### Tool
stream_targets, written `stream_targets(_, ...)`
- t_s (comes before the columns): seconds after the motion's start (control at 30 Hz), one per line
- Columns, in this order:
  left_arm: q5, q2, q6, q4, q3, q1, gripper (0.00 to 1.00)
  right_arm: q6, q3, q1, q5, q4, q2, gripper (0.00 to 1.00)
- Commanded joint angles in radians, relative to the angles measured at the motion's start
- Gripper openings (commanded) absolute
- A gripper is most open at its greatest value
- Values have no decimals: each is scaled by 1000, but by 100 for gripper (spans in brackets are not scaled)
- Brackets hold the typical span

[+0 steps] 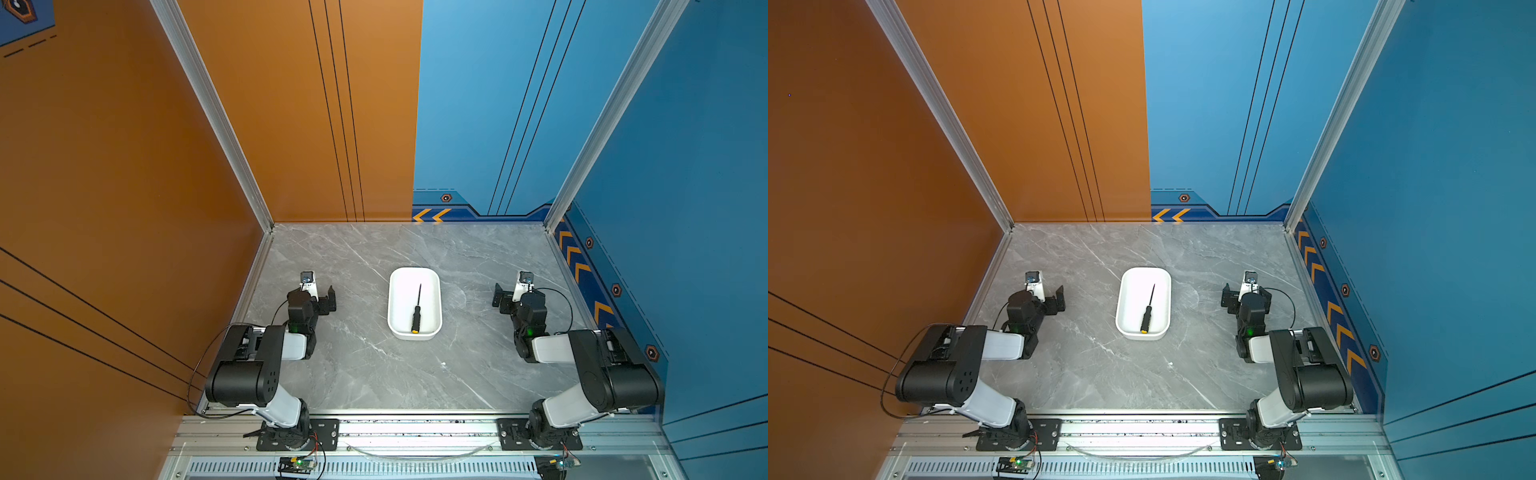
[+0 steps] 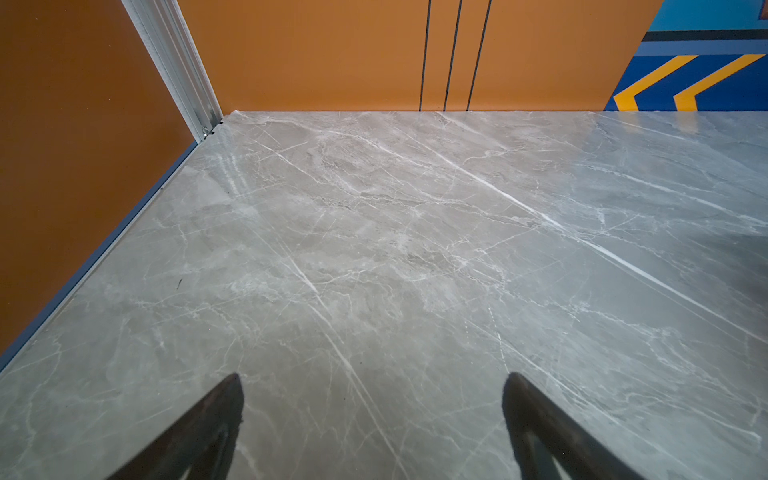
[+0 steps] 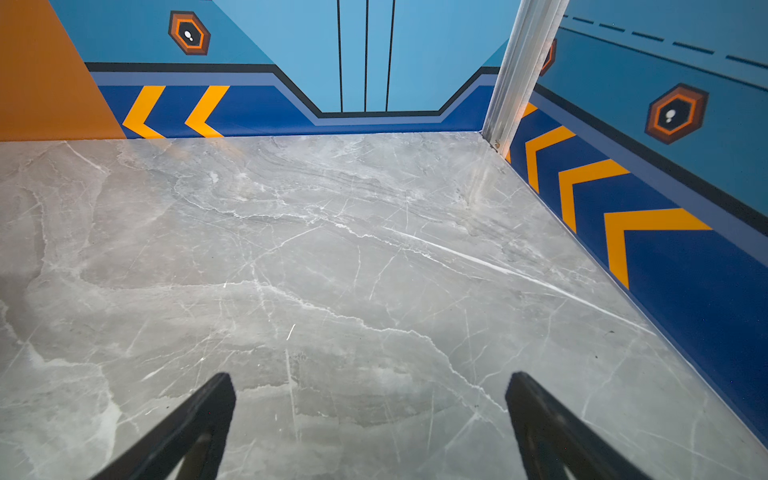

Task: Put the screwdriver in the bin

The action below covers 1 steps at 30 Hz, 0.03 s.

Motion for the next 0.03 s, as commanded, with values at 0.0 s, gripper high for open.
stream_targets(0.0, -21, 0, 20, -15, 14, -4, 98, 13, 18, -7, -18, -24, 10, 100)
